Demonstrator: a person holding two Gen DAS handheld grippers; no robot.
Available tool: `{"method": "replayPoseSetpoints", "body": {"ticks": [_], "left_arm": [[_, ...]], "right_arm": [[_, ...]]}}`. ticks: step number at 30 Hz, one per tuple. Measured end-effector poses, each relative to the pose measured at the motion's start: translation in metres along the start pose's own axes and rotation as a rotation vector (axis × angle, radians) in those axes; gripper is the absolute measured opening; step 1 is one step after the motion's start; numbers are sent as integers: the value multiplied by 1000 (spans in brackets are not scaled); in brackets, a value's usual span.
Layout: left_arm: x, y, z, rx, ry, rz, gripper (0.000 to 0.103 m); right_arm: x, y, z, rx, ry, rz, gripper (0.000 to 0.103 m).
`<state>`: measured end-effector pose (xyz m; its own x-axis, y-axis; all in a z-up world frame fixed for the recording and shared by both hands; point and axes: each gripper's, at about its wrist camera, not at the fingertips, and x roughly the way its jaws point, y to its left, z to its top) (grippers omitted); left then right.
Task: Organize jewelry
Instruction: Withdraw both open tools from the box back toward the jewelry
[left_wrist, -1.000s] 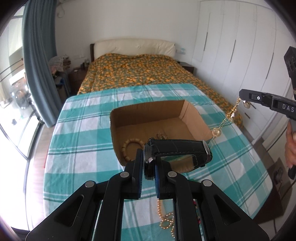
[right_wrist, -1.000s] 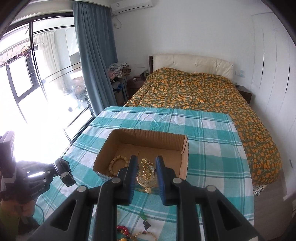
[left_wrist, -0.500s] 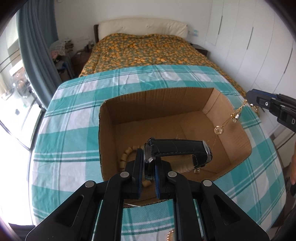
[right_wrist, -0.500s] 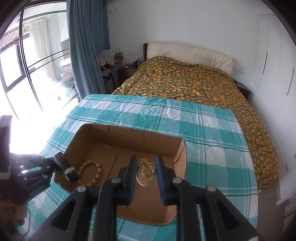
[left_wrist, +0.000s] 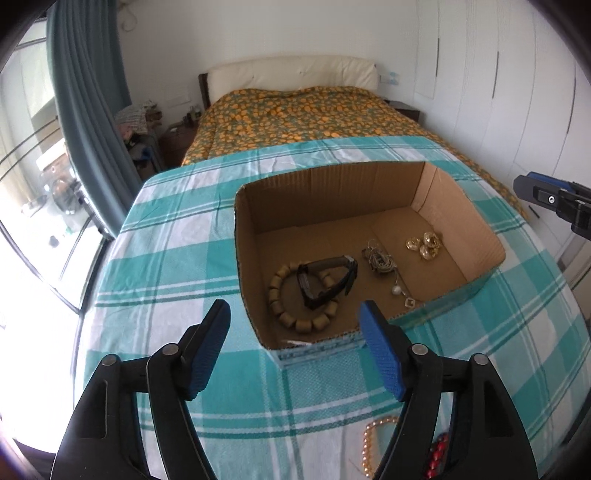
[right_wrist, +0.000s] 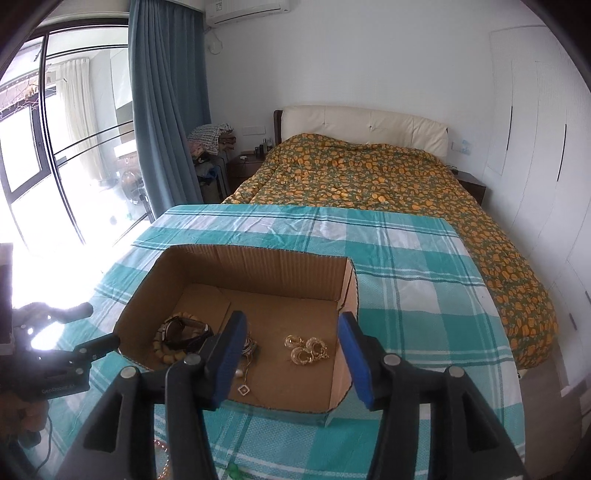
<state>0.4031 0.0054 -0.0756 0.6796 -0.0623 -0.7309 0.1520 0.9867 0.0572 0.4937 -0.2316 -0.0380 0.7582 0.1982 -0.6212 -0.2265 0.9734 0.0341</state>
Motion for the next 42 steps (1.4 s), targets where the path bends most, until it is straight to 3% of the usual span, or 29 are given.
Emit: {"method": "replayPoseSetpoints", "body": {"ticks": [8, 15, 20, 26, 42], "left_arm": [[-56, -1, -78, -29, 8, -23, 82], [-83, -4, -123, -102, 3, -25, 82], [-98, 1, -139, -162, -15, -25, 85], [-101, 12, -153, -235, -11, -21, 85], [-99, 18, -170, -253, 9, 0, 85]], "right_arm": [[-59, 16, -73, -12, -9, -45, 57], [-89, 27, -121, -1, 20, -68, 57], [-106, 30, -144, 45, 32, -95, 63], [-116, 27, -162, 76, 48, -148, 63], [-124, 27, -180, 90, 63, -190, 63]]}}
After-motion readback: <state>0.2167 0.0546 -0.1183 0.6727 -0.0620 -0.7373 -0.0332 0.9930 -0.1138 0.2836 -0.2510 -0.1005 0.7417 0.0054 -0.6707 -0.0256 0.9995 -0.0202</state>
